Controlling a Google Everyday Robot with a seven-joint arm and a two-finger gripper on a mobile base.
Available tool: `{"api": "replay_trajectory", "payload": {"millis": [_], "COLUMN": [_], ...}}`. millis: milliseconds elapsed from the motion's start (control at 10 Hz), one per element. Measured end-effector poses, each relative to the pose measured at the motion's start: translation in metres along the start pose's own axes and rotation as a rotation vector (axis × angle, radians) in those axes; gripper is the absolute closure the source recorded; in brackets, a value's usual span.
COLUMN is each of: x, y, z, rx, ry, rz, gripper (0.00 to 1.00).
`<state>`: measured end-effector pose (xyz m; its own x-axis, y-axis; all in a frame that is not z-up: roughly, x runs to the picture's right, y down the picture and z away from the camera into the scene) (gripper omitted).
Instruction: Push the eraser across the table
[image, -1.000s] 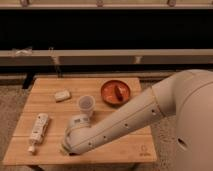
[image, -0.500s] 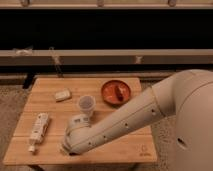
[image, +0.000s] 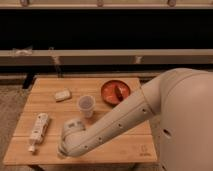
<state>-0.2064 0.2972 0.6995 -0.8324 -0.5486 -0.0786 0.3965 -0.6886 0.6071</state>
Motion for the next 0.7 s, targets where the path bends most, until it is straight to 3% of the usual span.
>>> {"api": "replay_trajectory", "payload": {"millis": [400,700], "x": [-0.015,-0.041], "y": [-0.033,-0.049], "z": [-0.006,0.009], "rx": [0.015,0.06], "ry": [0.022,0.012], "rz": [-0.048,-0.041], "gripper": [0.4,0.4]}}
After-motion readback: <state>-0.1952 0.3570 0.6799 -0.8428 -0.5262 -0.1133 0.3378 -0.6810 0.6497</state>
